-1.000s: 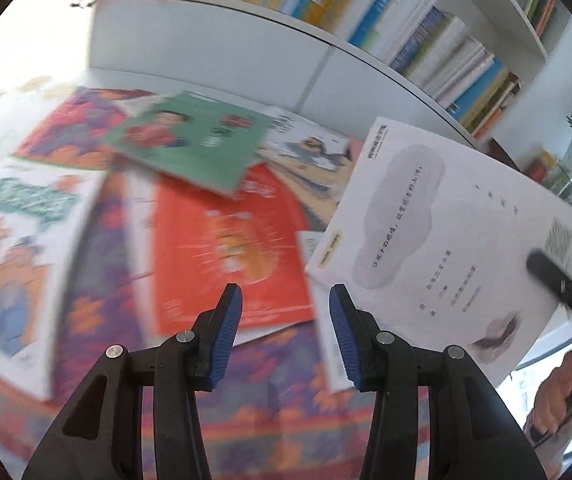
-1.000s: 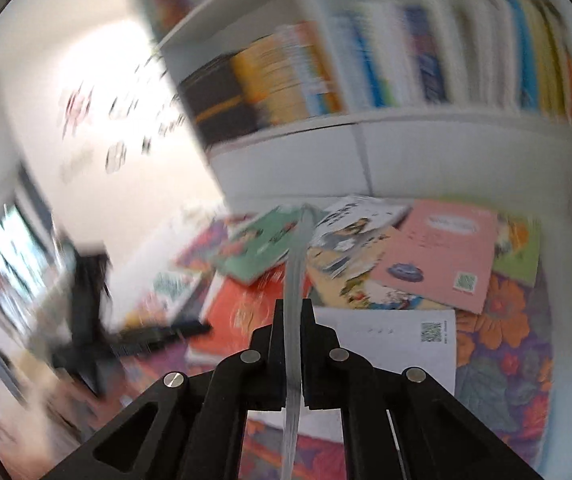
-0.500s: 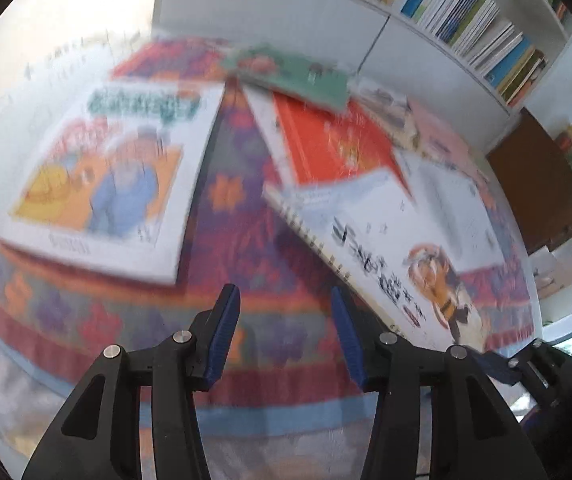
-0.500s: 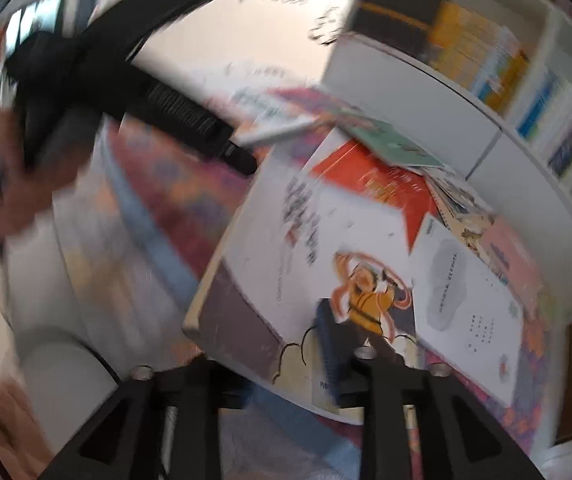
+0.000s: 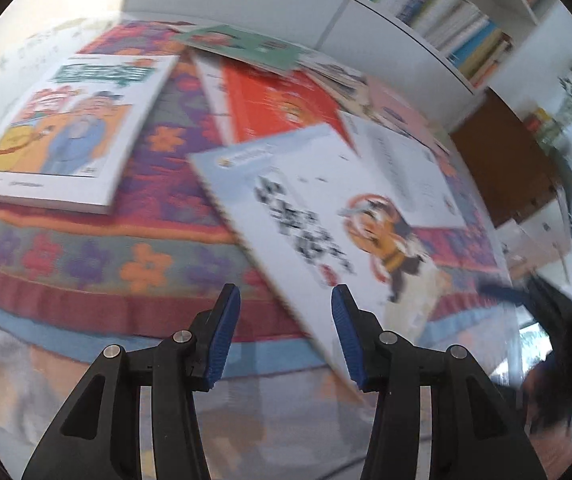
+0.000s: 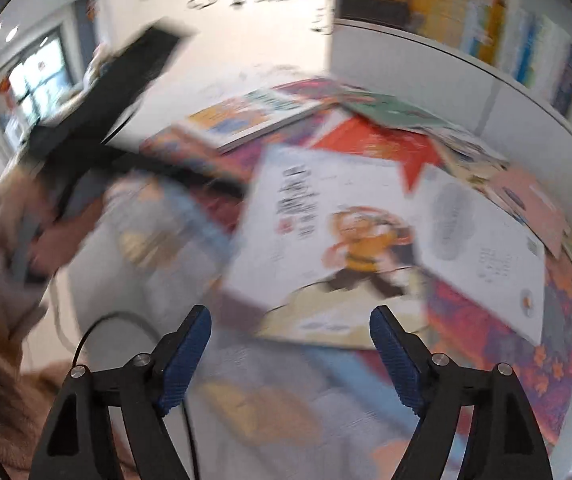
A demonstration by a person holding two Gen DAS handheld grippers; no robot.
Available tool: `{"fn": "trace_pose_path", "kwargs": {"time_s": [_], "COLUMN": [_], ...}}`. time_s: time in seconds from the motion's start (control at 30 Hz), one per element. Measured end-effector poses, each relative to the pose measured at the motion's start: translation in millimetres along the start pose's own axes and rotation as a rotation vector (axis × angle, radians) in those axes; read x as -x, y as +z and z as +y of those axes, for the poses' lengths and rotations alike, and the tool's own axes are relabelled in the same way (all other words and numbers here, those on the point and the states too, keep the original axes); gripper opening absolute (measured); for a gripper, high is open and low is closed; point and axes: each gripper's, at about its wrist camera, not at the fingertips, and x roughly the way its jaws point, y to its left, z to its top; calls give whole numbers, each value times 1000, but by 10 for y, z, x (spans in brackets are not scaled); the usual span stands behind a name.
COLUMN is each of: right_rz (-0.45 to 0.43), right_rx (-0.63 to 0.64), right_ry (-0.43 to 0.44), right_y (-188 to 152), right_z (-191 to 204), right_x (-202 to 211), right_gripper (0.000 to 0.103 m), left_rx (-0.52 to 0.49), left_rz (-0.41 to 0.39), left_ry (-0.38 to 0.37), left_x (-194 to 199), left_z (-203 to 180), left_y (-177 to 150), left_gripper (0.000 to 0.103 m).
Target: Organize books
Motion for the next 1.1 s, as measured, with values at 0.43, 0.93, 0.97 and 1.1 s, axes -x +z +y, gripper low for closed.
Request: {"fn": "trace_pose_path", "kwargs": {"time_s": [0.43,0.93,0.97,1.1], "right_rz": [73,134,136,116], "right_rx": [-406,-517,-519,-507], "right_ry": [148,539,541,524], "right_y": [93,321,349,383], "right_z": [-1000,-1262,-1263,-1258], "right_x": [-751,-1156,-1195,-1254], "right_gripper": [81,56,53,33], "left_rx": [-23,-30,-29,1], "left_rz": [94,94,93,72], "left_ry": [23,-33,-35,-51], "left_x": [-212,-388,-393,-399], "left_z": [-105,166,172,286], "left_y": [-26,129,139,168], "left_gripper": [45,44,42,29]}}
